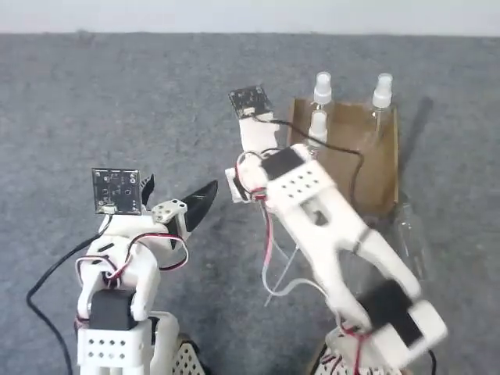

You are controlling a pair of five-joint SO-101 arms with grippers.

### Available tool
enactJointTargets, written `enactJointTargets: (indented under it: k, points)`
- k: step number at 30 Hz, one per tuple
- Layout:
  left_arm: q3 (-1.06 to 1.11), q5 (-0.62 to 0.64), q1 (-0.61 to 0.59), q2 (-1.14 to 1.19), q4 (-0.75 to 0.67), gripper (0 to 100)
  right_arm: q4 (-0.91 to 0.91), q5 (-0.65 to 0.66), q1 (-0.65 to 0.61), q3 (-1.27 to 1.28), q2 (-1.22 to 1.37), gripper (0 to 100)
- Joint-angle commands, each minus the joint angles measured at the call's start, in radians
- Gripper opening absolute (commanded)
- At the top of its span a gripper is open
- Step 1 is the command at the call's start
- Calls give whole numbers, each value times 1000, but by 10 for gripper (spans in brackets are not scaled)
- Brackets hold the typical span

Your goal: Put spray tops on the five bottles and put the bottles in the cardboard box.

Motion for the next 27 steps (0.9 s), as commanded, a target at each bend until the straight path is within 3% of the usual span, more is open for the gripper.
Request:
enactJointTargets:
  k: [1,6,11,14,20,27]
  points:
    - [-16,11,2,-11,-29,371,105,124,74,-14,-255,128]
    - [-16,11,2,-9,-29,371,275,331,242,-14,-496,88]
    - [-22,8,25,-6,-23,371,387,537,595,-3,-547,88]
    - [-24,8,64,-6,-11,360,334,628,763,61,-501,88]
    - [-59,6,103,-5,31,301,142,755,944,287,-374,163]
    - [-229,-21,129,292,35,301,-58,766,1007,462,-308,213]
